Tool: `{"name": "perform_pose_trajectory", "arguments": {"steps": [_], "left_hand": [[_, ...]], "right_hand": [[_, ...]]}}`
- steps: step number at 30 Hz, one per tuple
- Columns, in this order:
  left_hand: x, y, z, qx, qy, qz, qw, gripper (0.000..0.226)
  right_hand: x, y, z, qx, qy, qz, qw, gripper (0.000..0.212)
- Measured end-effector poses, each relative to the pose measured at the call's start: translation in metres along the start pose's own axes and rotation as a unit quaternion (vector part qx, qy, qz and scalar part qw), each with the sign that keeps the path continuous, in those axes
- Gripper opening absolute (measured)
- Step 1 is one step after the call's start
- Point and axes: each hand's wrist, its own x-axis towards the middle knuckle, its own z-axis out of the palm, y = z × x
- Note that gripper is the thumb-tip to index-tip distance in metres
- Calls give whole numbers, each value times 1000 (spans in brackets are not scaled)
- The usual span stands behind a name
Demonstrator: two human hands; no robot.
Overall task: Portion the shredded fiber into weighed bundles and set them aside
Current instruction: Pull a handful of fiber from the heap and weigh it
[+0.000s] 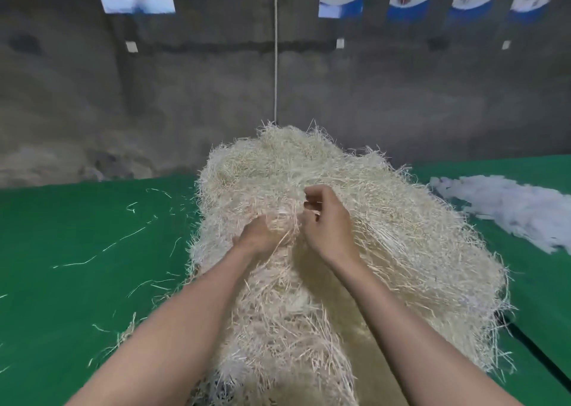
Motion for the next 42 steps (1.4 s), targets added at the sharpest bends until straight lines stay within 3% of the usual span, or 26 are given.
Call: {"name": "perform_pose_trajectory", "arguments": {"steps": [4,7,8,10,12,13,15,16,18,20,21,22,25,27,29,31,32,33,35,36,38,42], "left_hand": [[-10,6,-16,-157,77,56,983,45],[-15,32,-65,-193,151,153,957,24],[-19,41,-79,-187,177,185,948,26],[-23,50,-96,-159,210,199,944,34],[-24,44,-105,-66,220,125,965,74],[-24,37,-108,-48,227,91,968,95],[-31,30,-113,-99,252,140,952,107],[-36,30,-114,-138,269,194,933,104],[-47,33,-112,-135,293,276,905,95],[-48,34,-107,-95,275,294,911,92],[-47,35,-106,-110,237,280,924,96],[-44,33,-106,-140,183,261,938,103],[-33,30,-100,-153,6,148,977,107],[-32,29,-80,-88,-60,34,994,94],[-30,27,-64,-147,-11,-12,989,54],[-26,28,-67,-301,28,-13,953,29],[-23,29,-74,-365,28,-16,930,32],[-20,30,-80,-422,22,-22,906,39],[-17,33,-87,-495,23,-41,868,52],[-16,36,-87,-529,20,-46,847,50],[-16,41,-86,-588,21,-53,807,40],[-3,37,-100,-631,44,-41,773,51]], "right_hand": [[21,22,-1,-9,-120,38,992,89],[40,23,4,-150,-149,-19,977,112],[47,19,6,-210,-145,-36,966,108],[64,8,6,-255,-92,-52,961,75],[82,-12,3,-210,16,-77,974,41],[91,-25,1,-177,69,-102,976,39],[110,-52,0,-147,122,-180,965,46],[117,-64,2,-168,105,-206,958,47],[124,-72,9,-330,34,-214,919,41],[125,-67,10,-484,-22,-201,852,31],[122,-66,8,-492,-39,-216,843,25],[119,-66,7,-448,-64,-251,856,24],[105,-71,10,-149,-181,-312,921,34],[98,-69,10,-63,-214,-244,944,37],[88,-52,7,-63,-141,-136,979,42],[62,-27,1,-96,23,-157,983,36],[46,-14,3,-152,31,-175,972,43],[30,0,6,-224,-20,-169,960,59],[10,37,22,-377,-165,-133,902,93],[8,57,27,-433,-197,-130,870,95],[20,81,22,-479,-195,-135,845,92],[55,93,-9,-504,-169,-101,841,82]]}}
